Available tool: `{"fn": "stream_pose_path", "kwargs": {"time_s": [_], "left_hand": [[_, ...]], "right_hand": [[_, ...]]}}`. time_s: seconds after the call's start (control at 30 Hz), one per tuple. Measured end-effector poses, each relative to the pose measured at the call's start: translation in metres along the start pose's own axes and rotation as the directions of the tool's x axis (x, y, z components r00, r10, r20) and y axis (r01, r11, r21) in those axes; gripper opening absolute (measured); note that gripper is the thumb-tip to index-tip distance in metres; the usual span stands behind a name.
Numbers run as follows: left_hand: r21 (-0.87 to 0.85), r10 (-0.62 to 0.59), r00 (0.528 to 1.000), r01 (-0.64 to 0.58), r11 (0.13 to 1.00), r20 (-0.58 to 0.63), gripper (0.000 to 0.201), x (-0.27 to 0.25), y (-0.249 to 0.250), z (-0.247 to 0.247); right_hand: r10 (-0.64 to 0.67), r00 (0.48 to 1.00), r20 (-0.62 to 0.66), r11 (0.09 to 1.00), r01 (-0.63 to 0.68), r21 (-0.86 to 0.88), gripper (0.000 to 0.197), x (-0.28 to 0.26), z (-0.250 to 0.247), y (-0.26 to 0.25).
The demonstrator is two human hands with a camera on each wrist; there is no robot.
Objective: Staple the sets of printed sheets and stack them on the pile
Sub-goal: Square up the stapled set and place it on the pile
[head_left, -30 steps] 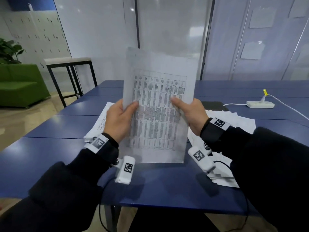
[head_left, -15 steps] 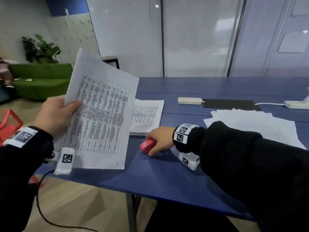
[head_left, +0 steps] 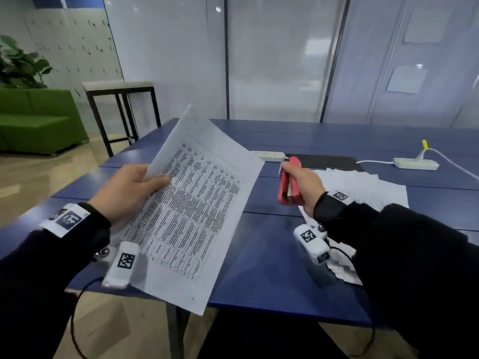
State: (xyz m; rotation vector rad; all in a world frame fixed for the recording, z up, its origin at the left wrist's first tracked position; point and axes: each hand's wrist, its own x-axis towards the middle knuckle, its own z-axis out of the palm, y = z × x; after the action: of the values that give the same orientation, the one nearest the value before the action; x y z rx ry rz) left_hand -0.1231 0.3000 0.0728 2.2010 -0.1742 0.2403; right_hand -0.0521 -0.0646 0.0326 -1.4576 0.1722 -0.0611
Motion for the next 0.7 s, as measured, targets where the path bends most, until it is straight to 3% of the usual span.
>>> {"fn": "stream_pose_path", "kwargs": {"time_s": [0.07,0.23,0.43,0.6,0.7], "left_hand": [[0.057,0.034,0.996,-0.039,0.998,0.076,0.025,0.006,0.015,0.021],[0.129,0.075,0.976,-0.103,0.986,0.206,0.024,0.018,0.035,0.066],[0.205,0.023,0.963,-0.081,0.975,0.270,0.022,0.022,0.045,0.093],[0.226,-0.001,0.964,-0.061,0.972,0.267,0.021,0.024,0.047,0.095],[0.252,0.001,0.968,-0.066,0.966,0.251,0.024,0.026,0.052,0.093]], "right_hand": [[0.032,0.984,-0.177,0.988,-0.005,0.152,0.025,0.007,-0.024,-0.007],[0.149,0.918,-0.367,0.946,-0.024,0.323,0.036,0.010,-0.056,-0.003],[0.181,0.903,-0.390,0.938,-0.040,0.344,0.040,0.009,-0.060,0.005],[0.159,0.913,-0.375,0.973,-0.080,0.216,0.037,0.011,-0.055,0.012],[0.144,0.925,-0.352,0.980,-0.084,0.180,0.045,0.014,-0.050,0.016]]}}
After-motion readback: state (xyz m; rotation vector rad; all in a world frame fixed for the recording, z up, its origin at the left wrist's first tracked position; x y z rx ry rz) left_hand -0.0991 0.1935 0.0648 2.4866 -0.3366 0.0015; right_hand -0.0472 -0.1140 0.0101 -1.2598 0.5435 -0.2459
